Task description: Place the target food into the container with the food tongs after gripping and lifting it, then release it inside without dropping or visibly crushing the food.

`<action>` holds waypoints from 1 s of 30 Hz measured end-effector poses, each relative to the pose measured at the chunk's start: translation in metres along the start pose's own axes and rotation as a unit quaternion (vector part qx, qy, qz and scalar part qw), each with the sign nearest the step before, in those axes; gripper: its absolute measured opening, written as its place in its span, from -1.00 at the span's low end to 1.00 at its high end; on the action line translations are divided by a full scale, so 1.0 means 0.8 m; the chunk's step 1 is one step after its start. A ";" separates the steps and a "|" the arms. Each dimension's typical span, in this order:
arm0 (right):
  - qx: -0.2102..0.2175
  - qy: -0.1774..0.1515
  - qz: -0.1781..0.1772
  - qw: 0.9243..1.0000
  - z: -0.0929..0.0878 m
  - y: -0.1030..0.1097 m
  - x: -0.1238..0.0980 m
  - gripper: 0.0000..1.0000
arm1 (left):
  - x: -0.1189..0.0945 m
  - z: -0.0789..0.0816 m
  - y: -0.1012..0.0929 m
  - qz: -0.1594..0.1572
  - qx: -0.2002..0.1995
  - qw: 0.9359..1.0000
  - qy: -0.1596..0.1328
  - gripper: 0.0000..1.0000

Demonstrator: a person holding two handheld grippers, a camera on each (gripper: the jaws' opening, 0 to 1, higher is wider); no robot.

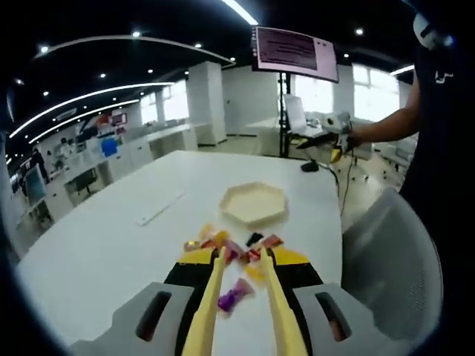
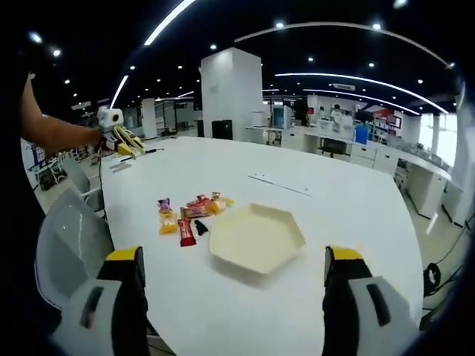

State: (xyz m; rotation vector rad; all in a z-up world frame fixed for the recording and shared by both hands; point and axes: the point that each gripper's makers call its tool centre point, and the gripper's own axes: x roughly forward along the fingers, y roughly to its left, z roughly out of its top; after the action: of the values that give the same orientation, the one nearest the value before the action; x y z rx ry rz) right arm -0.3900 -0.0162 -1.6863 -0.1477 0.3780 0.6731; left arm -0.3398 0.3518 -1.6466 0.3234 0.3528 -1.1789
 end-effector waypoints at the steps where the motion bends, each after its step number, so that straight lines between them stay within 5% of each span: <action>1: 0.000 0.000 0.000 1.000 0.000 0.000 0.000 0.99 | 0.002 -0.001 0.000 -0.003 0.006 1.000 0.005 -0.53; 6: 0.006 0.000 -0.001 1.000 -0.005 0.002 -0.002 0.99 | 0.014 -0.012 -0.002 -0.034 0.030 0.998 0.046 -0.53; 17: 0.015 0.013 -0.007 1.000 -0.023 0.002 -0.006 0.99 | 0.036 -0.031 0.004 -0.071 0.053 0.993 0.081 -0.54; 26: 0.019 0.024 0.002 1.000 -0.026 0.006 -0.002 0.99 | 0.044 -0.048 0.012 -0.075 0.062 0.990 0.106 -0.54; 30: -0.010 0.033 0.018 0.999 -0.030 0.014 0.004 0.99 | 0.052 -0.061 0.011 -0.082 0.086 0.984 0.130 -0.54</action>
State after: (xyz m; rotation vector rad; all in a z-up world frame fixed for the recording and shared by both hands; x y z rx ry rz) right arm -0.4019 -0.0119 -1.7098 -0.1826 0.4389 0.7096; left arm -0.3222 0.3410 -1.7081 0.6112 0.5130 -1.3346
